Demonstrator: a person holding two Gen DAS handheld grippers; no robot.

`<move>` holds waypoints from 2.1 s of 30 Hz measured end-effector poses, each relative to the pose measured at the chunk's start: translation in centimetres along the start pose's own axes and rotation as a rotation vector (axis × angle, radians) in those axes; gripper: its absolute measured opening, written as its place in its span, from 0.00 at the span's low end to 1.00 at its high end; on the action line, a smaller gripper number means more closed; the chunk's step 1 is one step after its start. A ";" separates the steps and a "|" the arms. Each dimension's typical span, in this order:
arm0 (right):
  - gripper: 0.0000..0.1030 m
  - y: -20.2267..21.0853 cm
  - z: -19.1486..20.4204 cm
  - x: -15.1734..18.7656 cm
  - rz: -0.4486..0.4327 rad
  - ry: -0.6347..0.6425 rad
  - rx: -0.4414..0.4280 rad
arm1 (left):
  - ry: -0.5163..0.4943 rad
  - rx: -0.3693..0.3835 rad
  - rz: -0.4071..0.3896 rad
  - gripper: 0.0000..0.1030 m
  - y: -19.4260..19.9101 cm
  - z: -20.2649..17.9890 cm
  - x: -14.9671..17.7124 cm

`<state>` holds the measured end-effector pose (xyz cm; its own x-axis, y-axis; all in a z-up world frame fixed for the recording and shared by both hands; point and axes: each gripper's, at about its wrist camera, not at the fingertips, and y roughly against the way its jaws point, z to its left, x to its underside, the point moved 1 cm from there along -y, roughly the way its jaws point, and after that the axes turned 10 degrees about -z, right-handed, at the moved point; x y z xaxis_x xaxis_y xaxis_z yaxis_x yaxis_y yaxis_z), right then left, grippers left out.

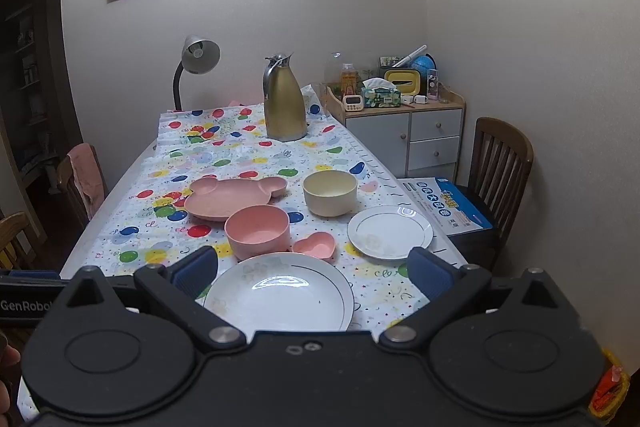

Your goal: Organize plates and bowls

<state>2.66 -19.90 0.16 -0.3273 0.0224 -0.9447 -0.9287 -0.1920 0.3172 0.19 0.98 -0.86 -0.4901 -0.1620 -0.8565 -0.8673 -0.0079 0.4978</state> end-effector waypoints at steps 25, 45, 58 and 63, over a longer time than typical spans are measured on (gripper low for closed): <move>0.99 1.4 -0.9 0.3 -0.037 -0.040 0.015 | -0.020 0.059 0.006 0.99 -0.5 -2.0 0.1; 0.99 -2.5 -2.1 1.4 0.072 -0.041 0.003 | 0.035 0.042 0.159 0.99 -7.3 -0.8 1.1; 0.92 -14.5 -4.3 4.3 0.262 0.001 -0.026 | 0.090 -0.098 0.278 0.99 -15.5 1.0 2.6; 0.84 -18.7 -4.7 5.6 0.341 0.041 -0.053 | 0.114 -0.111 0.321 0.99 -18.3 1.3 3.5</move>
<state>19.06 -20.82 -11.43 -0.6087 -0.0913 -0.7881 -0.7566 -0.2324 0.6113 14.20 1.81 -13.15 -0.7175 -0.2830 -0.6364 -0.6530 -0.0445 0.7560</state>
